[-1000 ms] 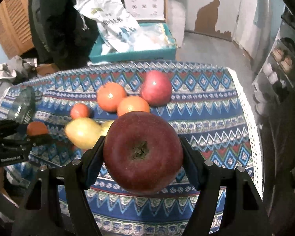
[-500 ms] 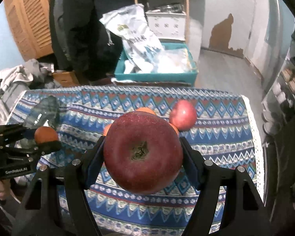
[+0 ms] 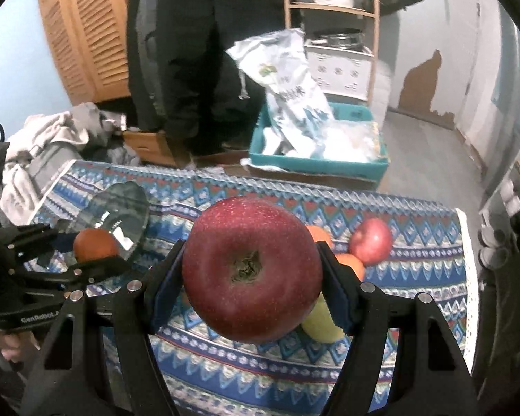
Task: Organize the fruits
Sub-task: 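Carry the orange with the left tool and the apple with the right tool to the glass bowl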
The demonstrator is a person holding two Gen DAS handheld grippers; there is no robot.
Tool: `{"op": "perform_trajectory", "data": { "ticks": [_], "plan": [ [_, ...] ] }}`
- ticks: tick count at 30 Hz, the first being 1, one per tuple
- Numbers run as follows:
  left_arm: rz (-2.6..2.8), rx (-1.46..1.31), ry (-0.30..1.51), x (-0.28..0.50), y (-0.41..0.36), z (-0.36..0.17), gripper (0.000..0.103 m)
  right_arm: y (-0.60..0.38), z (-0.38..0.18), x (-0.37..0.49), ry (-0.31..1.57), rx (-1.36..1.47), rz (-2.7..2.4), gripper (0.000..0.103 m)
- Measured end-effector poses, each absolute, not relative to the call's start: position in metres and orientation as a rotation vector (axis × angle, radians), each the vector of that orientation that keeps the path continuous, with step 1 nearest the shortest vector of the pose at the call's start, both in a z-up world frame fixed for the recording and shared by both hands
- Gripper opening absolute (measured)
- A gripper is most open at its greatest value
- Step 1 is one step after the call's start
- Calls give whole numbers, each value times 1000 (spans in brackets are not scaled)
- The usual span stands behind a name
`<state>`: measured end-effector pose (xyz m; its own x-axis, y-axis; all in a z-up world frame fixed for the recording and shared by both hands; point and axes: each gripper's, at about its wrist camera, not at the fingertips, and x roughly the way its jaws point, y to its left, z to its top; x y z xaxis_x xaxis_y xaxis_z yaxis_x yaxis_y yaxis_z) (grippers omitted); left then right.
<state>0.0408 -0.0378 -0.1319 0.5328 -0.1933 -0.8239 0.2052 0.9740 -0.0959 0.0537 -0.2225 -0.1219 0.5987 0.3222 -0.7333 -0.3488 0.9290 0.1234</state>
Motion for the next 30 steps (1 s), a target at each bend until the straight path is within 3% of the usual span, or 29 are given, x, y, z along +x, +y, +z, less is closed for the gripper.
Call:
{"op": "perform_trajectory", "data": {
  "ticks": [16,30],
  "plan": [
    [-119,-102,973,42,42,-134,46,-128,-128,80,889,-78,520,72],
    [-5,-191,1017,41,119,-167,46,-34,-165,99,998,-141,637,72]
  ]
}}
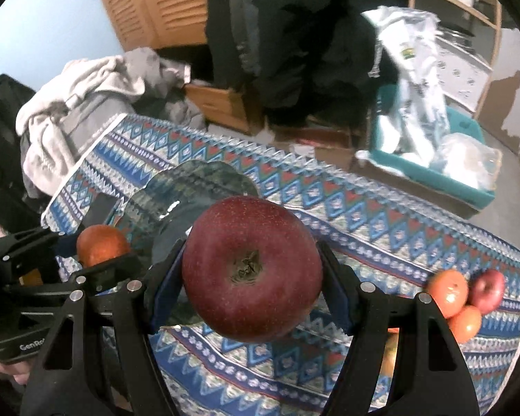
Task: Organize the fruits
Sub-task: 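Carry the orange with the left tool and the apple with the right tool to the glass bowl, then release the orange and apple into the glass bowl with both tools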
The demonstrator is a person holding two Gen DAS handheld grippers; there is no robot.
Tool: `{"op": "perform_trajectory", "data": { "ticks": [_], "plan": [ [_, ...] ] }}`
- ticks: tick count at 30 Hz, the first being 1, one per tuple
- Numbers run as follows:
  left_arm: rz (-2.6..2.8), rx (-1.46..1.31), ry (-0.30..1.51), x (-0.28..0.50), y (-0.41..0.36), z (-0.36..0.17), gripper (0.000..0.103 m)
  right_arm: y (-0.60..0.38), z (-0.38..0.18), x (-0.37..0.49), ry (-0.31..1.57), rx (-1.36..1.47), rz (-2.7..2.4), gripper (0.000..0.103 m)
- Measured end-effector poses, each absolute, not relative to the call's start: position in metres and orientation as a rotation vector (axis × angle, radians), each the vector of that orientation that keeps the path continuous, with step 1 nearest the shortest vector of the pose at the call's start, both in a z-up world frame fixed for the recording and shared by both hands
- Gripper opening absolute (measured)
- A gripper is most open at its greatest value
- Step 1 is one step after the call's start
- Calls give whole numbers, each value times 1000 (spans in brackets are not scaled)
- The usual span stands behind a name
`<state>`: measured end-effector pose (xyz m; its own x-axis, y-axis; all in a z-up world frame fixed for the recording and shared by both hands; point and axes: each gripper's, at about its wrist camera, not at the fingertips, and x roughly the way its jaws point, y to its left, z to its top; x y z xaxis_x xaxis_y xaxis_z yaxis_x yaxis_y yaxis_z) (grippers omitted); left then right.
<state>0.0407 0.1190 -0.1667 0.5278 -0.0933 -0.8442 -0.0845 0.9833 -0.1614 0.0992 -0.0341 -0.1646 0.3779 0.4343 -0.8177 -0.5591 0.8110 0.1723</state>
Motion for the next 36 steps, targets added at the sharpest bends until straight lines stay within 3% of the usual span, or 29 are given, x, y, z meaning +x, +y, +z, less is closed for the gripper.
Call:
{"op": "perform_trajectory", "data": {
  "ticks": [16,33,36],
  "plan": [
    [78,-272,1160,47,169,-235,46,34,-235,111,1188,-193,693,72],
    [99,-319,1246,51,173,-253,47,39,-263,111,1266,-192,702,72],
    [104,-309,1253,50,172,-252,54,36,-260,113,1262,-147,722,70]
  ]
}}
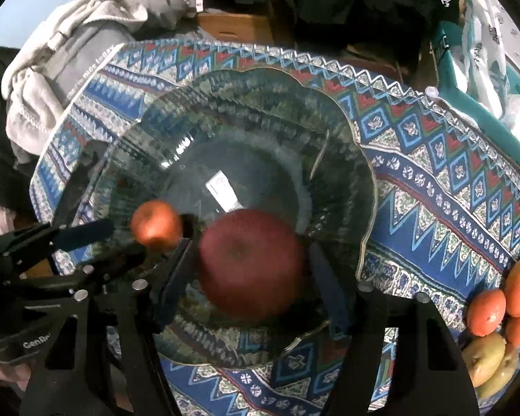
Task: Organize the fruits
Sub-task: 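Release the orange and apple into the glass bowl with both tools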
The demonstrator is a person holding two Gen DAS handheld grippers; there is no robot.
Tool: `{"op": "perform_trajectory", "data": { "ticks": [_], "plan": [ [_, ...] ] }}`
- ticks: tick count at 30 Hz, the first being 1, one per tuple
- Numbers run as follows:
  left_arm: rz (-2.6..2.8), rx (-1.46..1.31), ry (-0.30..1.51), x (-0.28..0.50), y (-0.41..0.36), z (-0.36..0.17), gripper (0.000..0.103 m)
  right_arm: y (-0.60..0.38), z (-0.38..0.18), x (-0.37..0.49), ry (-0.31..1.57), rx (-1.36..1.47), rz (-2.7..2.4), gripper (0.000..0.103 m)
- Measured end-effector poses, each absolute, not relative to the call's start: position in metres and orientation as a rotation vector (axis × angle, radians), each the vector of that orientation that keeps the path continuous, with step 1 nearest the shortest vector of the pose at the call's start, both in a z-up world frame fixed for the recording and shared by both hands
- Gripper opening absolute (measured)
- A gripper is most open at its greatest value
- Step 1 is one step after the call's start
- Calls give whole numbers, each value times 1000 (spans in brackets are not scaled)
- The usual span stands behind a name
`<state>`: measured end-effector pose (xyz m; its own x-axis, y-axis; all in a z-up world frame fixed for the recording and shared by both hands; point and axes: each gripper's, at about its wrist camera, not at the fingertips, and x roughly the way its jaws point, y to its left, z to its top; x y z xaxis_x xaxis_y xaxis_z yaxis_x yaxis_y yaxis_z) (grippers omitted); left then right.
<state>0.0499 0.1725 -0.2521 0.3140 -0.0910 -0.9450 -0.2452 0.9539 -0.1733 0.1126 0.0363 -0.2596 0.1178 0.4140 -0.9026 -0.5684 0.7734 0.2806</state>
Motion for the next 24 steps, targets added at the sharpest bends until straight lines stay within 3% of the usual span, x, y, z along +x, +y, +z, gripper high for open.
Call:
{"op": "perform_trajectory", "data": {
  "ticks": [12,16,24],
  "plan": [
    [91,-254,1239,48,161,-241,55,30,-247,112,1239,-129,704,70],
    [84,-244,1222,48,155,-234,62,21,-237,113,1216,-118,693,70],
    [49,-230,1191,50,137,-217,65,0,-213,105,1143,-172,647,70]
  ]
}}
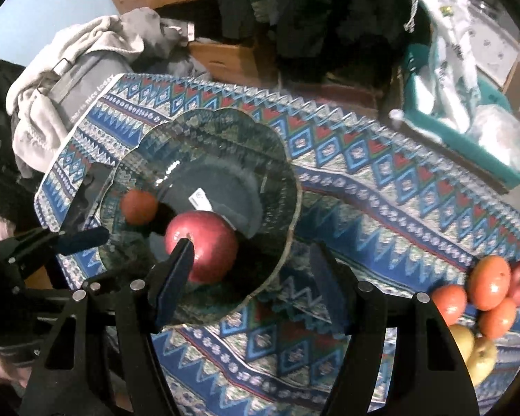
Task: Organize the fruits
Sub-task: 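Release the orange and apple into the glass bowl with both tools, then move both tools back to the fruit cluster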
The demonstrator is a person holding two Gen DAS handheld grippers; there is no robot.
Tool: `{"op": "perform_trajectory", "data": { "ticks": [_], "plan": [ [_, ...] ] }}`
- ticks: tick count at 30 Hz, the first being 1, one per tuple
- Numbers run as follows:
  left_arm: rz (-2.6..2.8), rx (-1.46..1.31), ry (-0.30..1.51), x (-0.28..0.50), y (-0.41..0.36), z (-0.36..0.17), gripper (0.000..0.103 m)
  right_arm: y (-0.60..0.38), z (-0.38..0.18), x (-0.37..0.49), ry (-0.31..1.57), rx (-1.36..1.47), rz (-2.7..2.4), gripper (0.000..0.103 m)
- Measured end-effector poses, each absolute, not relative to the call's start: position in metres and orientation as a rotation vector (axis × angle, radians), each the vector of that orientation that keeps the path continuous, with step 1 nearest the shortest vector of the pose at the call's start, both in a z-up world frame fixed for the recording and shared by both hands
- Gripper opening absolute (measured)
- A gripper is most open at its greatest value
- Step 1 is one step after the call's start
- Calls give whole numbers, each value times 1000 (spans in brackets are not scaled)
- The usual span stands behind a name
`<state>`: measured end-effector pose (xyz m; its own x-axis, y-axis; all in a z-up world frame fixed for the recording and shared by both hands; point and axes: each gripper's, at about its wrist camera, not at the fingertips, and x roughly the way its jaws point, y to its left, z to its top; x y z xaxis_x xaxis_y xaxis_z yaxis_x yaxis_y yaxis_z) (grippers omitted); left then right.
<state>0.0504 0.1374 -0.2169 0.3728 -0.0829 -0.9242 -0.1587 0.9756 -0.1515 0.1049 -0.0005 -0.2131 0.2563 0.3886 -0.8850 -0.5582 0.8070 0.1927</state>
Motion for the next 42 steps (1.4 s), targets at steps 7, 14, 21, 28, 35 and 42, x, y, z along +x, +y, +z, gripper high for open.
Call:
{"op": "perform_trajectory", "data": {
  "ticks": [7,14,21,28,35,42],
  "plan": [
    [13,-195,1169,55,111,-203,67,-29,-198,98,1099,-225,576,71],
    [-32,-151,1168,61,78,-195,68,-77,-182,98,1096,-169,508,75],
    [-87,-113,1174,67,40,-187,69,-133,-171,96,1079,-133,421,77],
    [-132,-73,1170,74,3,-180,73,-193,-168,96,1077,-67,344,78],
    [-180,-43,1182,78,-37,-179,73,-246,-170,97,1077,-5,272,78],
    [-213,-1,1195,83,-71,-185,76,-287,-187,94,1099,40,235,79]
  ]
}}
